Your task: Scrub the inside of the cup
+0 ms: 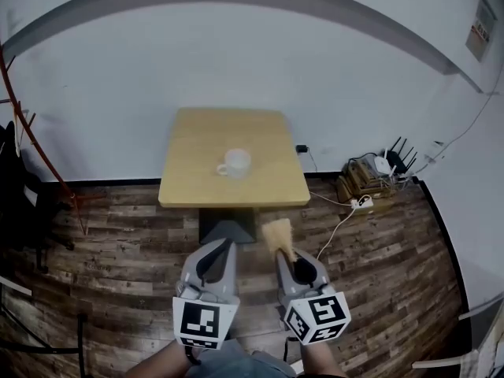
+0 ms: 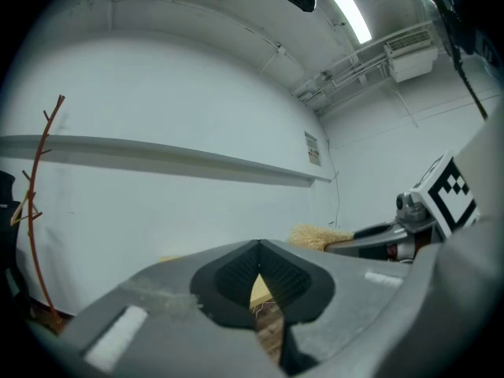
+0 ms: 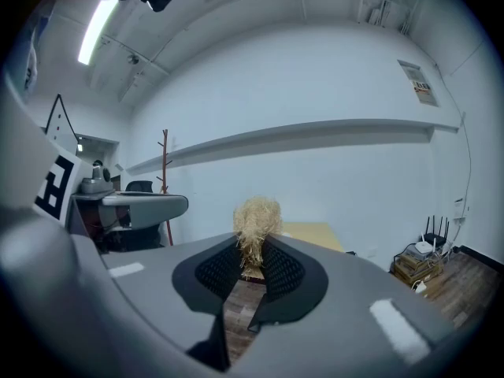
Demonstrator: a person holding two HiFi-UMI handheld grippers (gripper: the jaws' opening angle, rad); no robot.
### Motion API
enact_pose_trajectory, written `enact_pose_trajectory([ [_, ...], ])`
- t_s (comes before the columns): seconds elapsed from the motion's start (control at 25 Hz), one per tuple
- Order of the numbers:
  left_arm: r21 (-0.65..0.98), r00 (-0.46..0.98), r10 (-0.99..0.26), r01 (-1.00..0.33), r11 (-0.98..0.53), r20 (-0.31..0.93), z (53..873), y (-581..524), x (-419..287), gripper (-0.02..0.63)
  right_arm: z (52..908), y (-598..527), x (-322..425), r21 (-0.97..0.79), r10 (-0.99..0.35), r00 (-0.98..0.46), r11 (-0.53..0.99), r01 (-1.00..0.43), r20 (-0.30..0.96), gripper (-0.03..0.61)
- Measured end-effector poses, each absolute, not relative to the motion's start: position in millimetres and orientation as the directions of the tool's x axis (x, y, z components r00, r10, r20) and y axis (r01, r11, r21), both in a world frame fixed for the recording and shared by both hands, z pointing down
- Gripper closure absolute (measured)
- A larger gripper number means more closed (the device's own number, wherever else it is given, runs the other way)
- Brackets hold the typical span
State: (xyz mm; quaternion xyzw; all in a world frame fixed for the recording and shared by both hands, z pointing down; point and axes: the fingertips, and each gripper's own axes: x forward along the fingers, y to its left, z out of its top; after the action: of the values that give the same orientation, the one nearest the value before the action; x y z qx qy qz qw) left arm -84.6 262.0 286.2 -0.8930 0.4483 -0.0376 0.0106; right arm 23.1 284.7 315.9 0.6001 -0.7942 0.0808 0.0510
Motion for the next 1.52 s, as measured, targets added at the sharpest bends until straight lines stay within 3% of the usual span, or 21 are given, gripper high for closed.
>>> enact_pose_trajectory([
  [0.68, 0.017, 0.608, -0.78, -0.79, -0.613, 0.148, 333, 181, -61, 0.592, 338, 205, 49, -0.07, -0.94, -0.26, 0.251, -0.966, 0.222, 0.522],
  [1.52, -0.124, 0.406, -0.9, -0.896, -0.426, 0.158, 304, 25, -12, 0.592, 326, 10, 106, -0.125, -0.859, -0.487, 0.471, -0.873, 0.161, 0.522],
])
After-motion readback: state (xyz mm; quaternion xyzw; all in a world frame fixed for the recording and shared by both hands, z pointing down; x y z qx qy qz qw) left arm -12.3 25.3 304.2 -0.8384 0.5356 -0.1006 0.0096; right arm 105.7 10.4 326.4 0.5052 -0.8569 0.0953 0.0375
